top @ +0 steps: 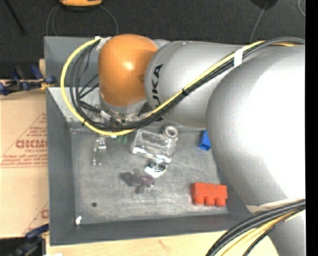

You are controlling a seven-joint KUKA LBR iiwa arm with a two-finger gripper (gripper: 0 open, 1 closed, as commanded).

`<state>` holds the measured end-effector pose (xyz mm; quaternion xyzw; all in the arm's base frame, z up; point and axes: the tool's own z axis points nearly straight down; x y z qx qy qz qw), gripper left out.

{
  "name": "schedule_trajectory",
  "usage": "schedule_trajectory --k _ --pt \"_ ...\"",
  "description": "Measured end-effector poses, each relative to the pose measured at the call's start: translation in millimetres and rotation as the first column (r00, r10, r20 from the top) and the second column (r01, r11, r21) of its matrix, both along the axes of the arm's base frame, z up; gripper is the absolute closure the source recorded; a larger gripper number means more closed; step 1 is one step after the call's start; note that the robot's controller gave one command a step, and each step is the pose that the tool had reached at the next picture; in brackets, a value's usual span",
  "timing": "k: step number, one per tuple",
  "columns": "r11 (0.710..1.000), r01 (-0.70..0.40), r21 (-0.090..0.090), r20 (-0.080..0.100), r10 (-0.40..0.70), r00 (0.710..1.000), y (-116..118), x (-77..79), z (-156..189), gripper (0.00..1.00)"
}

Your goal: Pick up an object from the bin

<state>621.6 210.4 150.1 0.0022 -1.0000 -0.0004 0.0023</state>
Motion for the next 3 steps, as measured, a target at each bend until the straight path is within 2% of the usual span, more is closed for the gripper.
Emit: schedule_trajectory --k 1,2,3 --pt "0.981 0.192 -0.004 0.002 -0.192 0.981 -71 -18.7 -65 0.0" --pt "0.934 0.356 0.011 0.017 -0.356 0.934 -152 -33.8 -75 0.0" --pt "0.933 0.36 0.01 0.021 -0.36 0.933 -152 -32.3 -73 1.0"
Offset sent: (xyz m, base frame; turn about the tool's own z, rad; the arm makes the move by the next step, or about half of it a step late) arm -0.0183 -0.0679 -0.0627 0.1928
